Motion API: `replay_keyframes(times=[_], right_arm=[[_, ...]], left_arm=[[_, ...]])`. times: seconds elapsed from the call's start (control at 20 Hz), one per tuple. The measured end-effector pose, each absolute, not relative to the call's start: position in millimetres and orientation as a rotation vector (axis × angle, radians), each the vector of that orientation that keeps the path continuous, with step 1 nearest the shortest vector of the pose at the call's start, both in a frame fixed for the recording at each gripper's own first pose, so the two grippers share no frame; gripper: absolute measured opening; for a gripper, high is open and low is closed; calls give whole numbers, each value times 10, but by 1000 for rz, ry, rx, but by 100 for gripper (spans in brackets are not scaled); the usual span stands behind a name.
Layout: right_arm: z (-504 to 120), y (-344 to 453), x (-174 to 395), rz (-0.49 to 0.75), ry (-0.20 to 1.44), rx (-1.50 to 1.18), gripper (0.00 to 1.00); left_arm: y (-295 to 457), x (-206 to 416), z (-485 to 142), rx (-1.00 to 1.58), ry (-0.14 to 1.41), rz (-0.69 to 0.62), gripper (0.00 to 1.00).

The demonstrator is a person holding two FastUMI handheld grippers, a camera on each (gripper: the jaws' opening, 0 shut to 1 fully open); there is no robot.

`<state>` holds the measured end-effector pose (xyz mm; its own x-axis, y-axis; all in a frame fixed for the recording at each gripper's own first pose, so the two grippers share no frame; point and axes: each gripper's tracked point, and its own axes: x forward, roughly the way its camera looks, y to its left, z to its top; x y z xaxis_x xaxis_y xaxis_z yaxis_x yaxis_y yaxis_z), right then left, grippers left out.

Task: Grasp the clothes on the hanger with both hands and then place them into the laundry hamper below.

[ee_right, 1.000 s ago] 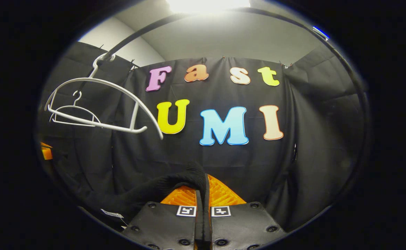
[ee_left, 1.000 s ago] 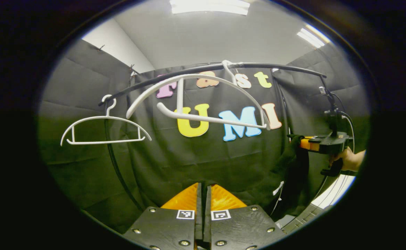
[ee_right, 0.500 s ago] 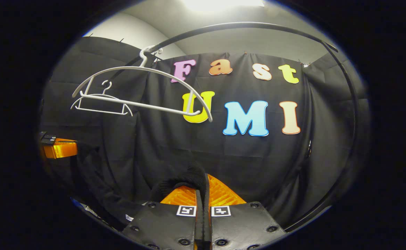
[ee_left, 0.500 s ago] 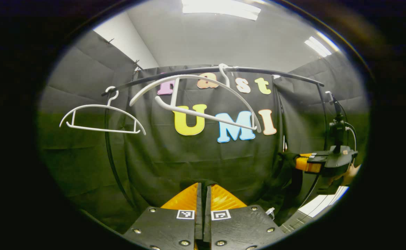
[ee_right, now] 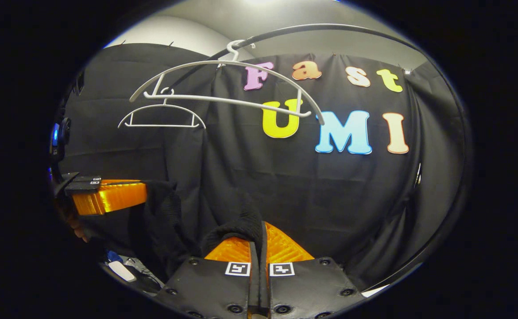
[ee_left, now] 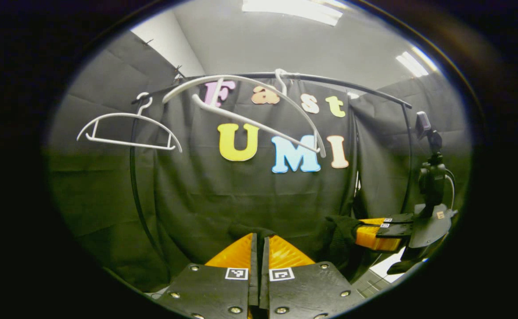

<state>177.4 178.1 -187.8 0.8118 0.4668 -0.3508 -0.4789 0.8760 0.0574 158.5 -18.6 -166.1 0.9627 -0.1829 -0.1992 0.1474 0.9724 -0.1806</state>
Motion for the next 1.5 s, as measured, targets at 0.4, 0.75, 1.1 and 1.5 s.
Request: replay_keyframes(times=[0.4,0.75,1.1,1.5], right_arm=[[-2682,1940,1439,525,547,-33,1],[-3579,1828,990,507,810,-37,2],[-4052,1703,566,491,1023,-74,6],[-4007,1810,465,516,1017,-72,100]], left_arm=[[-177,1519,-2609,-223,411,-110,2],[-127,983,-3674,-196,681,-57,3],[-245,699,-4172,-254,827,-68,2],[-230,449,-4317,-282,899,-64,77]])
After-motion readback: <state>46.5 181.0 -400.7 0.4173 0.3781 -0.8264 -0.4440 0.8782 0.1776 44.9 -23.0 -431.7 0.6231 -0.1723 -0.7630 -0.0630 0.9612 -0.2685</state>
